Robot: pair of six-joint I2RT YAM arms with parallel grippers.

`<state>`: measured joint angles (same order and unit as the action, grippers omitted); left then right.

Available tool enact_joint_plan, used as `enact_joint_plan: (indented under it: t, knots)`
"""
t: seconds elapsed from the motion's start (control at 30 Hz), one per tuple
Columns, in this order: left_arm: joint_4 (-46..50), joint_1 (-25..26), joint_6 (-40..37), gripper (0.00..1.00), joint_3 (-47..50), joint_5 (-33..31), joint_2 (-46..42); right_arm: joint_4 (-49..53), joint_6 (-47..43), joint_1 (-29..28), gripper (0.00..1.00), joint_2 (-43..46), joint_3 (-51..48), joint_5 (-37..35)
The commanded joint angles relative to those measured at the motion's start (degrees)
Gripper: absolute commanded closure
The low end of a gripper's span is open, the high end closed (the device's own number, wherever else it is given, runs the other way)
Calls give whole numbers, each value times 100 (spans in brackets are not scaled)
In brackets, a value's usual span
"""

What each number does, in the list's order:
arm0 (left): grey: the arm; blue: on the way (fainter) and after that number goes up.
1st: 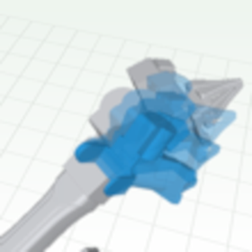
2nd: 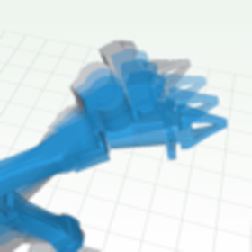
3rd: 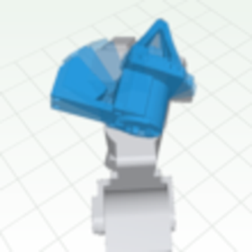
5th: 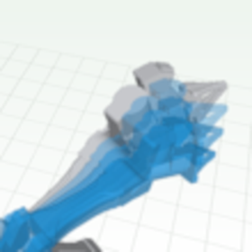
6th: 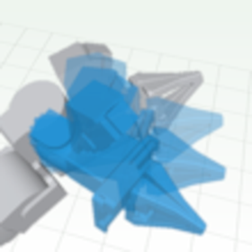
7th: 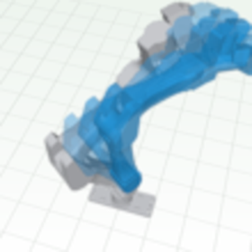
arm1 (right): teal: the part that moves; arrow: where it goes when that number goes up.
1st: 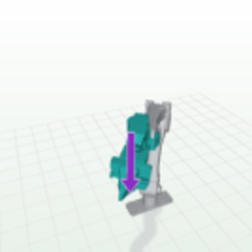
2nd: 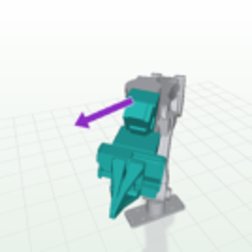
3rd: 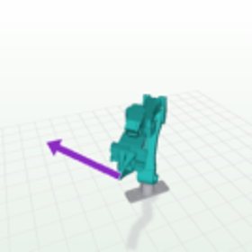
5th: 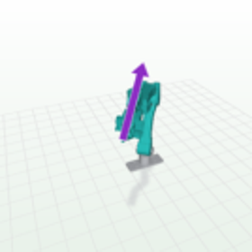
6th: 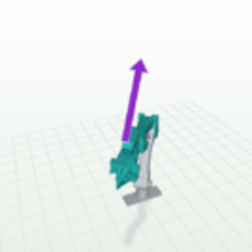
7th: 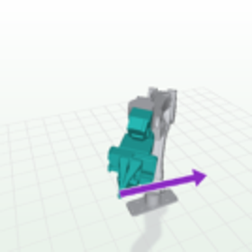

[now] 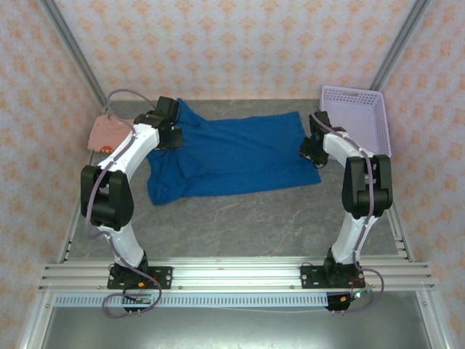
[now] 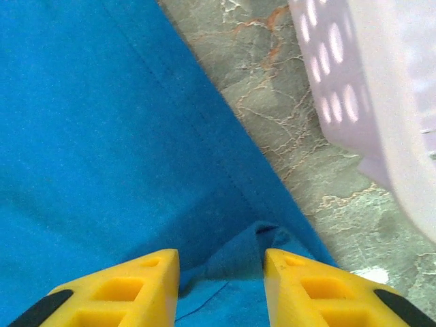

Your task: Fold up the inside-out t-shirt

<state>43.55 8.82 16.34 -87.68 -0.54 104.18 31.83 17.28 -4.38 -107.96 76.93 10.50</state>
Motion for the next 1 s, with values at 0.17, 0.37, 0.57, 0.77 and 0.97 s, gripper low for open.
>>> enact_joint_plan:
  t: [0.17,0.37,0.57,0.77,0.97]
  knots:
    - [-58,-103,-107,95,-696,-418,987,-276,-538,-427,58,863,-317,535]
    - [73,-169,-71,61,-1282,-702,1473,-1250,-1397,-1575,52,1277,-797,909]
    - [-174,-370,175,45,-694,-606,631,-2229,-2379,-3213,45,848,-653,1040]
    - [-1158,-999,894,42,1599,413,-1206,-2228,-3447,-4272,36,-278,363,646]
    - [-1544,-1575,1310,40,3056,788,-2430,-1759,-3993,-4613,36,-1381,1545,529]
